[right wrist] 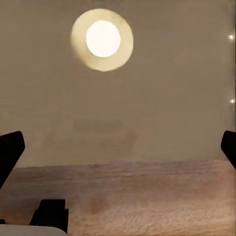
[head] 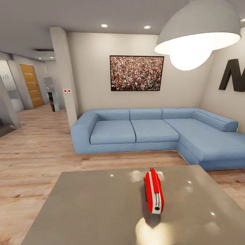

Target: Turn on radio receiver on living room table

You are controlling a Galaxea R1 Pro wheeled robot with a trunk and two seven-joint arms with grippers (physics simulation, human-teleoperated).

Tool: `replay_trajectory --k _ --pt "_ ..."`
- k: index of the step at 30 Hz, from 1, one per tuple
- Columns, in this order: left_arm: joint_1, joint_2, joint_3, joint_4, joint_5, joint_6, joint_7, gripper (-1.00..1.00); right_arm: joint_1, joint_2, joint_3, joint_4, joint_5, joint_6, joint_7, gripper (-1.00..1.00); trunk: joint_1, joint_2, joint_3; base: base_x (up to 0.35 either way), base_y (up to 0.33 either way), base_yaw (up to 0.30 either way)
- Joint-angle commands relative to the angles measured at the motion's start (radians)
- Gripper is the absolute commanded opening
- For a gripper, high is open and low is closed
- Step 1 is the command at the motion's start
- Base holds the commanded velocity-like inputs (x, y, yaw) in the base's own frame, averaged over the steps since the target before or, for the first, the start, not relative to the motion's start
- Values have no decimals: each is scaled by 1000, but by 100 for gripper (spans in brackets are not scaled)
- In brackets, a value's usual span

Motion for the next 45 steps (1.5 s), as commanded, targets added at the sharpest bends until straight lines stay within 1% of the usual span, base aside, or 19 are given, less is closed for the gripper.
replay_trajectory --k 1,2,6,8,12,15,17,19,20,23,26,29,30,32,35,38,40,42,45 --pt "0 -1 0 0 0 -1 0 100 -3 -1 -1 -22 1 2 -1 100 0 0 0 6 -5 0" --pt "0 0 0 0 0 -1 0 100 -8 0 -2 -68 1 6 -1 100 0 0 0 3 -3 0" --pt "0 1 0 0 0 -2 0 100 -12 3 -1 -158 -2 21 3 100 0 0 0 1 -1 0" --pt "0 1 0 0 0 -3 0 100 -22 26 -1 -219 -4 71 4 100 0 0 0 0 0 0" --pt "0 1 0 0 -1 -2 0 100 -57 72 -1 -306 -4 222 5 100 0 0 0 0 0 0" --pt "0 2 0 0 -1 -2 0 100 -78 86 -1 -340 -6 270 6 100 0 0 0 0 0 0" --pt "0 2 0 0 -1 -2 0 100 -96 100 -1 -354 -7 299 7 100 0 0 0 0 0 0" --pt "0 2 0 0 -1 -2 0 100 -114 120 0 -361 -7 329 7 100 0 0 0 0 0 0" --pt "0 2 0 0 -1 -2 0 100 -151 155 0 -370 -6 390 7 100 0 0 0 0 0 0" --pt "0 1 0 0 -1 -2 0 100 -190 173 0 -389 -6 442 8 100 0 0 0 0 0 0" --pt "0 1 0 0 -1 -2 0 100 -219 181 0 -420 -8 483 8 100 0 0 0 0 0 0" --pt "0 1 0 0 -1 -2 0 100 -248 196 0 -469 -10 551 11 100 0 0 0 0 0 0" --pt "0 1 0 0 -1 -2 0 100 -266 209 0 -504 -11 604 15 100 0 0 0 0 0 0" --pt "0 1 0 0 -2 -2 0 100 -295 232 1 -576 -11 678 18 100 0 0 0 0 0 0" --pt "0 1 0 0 -2 -2 0 100 -322 243 1 -636 -11 739 18 100 0 0 0 0 0 0" --pt "0 1 0 0 -2 -2 0 100 -373 247 -1 -678 -12 795 18 100 0 0 0 0 0 0" --pt "0 1 0 0 -2 -2 0 100 -432 248 -2 -690 -13 815 19 100 0 0 0 0 0 0" --pt "0 1 0 0 -2 -2 0 100 -475 247 -4 -691 -14 832 19 100 0 0 0 0 0 0" --pt "0 1 0 0 -2 -3 0 100 -515 242 -8 -687 -16 863 16 100 0 0 0 0 0 0"
